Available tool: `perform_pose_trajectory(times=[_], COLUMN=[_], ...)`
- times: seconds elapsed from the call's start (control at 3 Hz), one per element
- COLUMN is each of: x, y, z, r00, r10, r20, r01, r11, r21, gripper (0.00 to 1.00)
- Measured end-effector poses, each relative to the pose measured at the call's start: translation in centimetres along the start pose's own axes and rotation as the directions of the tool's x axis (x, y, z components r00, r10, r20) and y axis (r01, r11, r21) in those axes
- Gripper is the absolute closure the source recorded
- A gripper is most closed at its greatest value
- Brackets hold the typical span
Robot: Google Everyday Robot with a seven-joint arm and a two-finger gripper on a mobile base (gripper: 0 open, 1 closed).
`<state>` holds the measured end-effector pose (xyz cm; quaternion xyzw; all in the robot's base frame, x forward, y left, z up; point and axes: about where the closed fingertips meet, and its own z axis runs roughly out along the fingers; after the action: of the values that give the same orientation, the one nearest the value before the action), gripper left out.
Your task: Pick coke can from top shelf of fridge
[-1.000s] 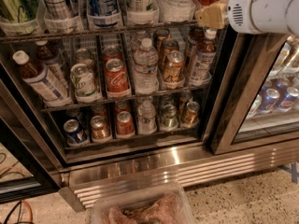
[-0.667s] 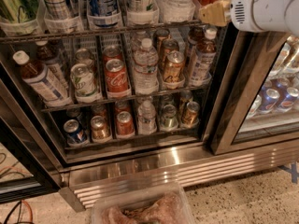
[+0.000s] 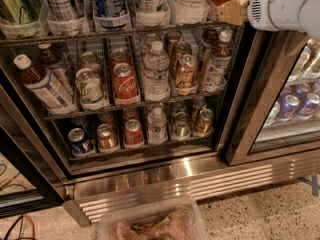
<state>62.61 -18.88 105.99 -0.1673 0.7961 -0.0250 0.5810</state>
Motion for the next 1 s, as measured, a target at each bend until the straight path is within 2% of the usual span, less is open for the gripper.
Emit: perform_pose_trajectory(times=[0.33, 1.0], x=[-0.6, -1.7], y=[0.0, -0.6], z=[1.6, 2.7], r00=[1.000, 1.000], r10=[0.012, 0.015], r20=[0.004, 0.023], r01=[-0.012, -0.015], r11=[0.9999, 0.9999], r21=[-0.007, 0.001], gripper=[0.47, 0.45])
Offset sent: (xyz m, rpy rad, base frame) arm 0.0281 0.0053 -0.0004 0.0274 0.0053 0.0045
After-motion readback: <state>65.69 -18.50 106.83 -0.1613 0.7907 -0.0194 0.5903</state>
